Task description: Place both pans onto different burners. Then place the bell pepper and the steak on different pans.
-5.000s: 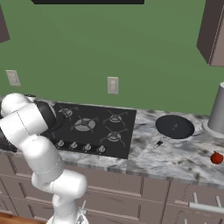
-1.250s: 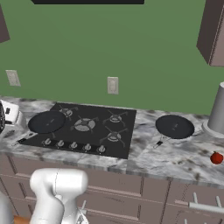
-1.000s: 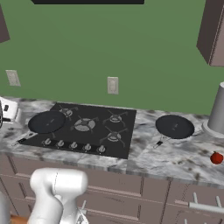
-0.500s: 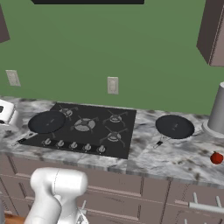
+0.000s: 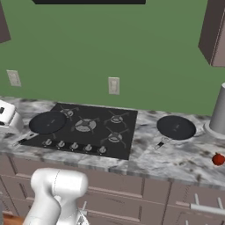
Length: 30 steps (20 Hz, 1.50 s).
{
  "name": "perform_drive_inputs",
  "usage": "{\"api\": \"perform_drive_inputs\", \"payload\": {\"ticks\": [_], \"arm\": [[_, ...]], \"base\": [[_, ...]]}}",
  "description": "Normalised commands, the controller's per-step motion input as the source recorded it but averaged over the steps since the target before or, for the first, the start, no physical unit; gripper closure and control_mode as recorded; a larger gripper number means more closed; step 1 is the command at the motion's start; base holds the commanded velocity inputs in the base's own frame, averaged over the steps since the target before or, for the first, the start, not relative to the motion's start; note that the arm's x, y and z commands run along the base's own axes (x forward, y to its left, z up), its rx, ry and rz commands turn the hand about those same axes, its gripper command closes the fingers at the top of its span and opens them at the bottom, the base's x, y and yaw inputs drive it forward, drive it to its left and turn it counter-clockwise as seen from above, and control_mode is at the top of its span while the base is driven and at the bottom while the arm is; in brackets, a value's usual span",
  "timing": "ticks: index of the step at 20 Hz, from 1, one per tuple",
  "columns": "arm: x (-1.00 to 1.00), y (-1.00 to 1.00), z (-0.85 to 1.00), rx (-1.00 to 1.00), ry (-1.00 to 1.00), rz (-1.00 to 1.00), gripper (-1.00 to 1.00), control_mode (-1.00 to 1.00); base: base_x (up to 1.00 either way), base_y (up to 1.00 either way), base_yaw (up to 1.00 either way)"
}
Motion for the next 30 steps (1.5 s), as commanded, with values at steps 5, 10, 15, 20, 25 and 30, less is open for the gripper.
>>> {"api": "perform_drive_inputs", "payload": {"ticks": [5, 10, 15, 20, 25, 30], "arm": [[0.0, 0.0, 0.0, 0.0, 0.0, 0.0, -1.0, 1.0], [0.0, 0.0, 0.0, 0.0, 0.0, 0.0, -1.0, 1.0], [0.0, 0.0, 0.0, 0.0, 0.0, 0.0, -1.0, 1.0], [0.0, 0.0, 0.0, 0.0, 0.0, 0.0, -1.0, 1.0], [0.0, 0.0, 0.0, 0.0, 0.0, 0.0, -1.0, 1.0], [0.0, 0.0, 0.0, 0.0, 0.0, 0.0, -1.0, 1.0]], "base": [[-0.06, 0.3, 0.04], [0.0, 0.65, 0.0], [0.0, 0.74, -0.08], [0.0, 0.74, -0.02], [0.01, 0.76, -0.01], [0.14, 0.63, 0.0]]}}
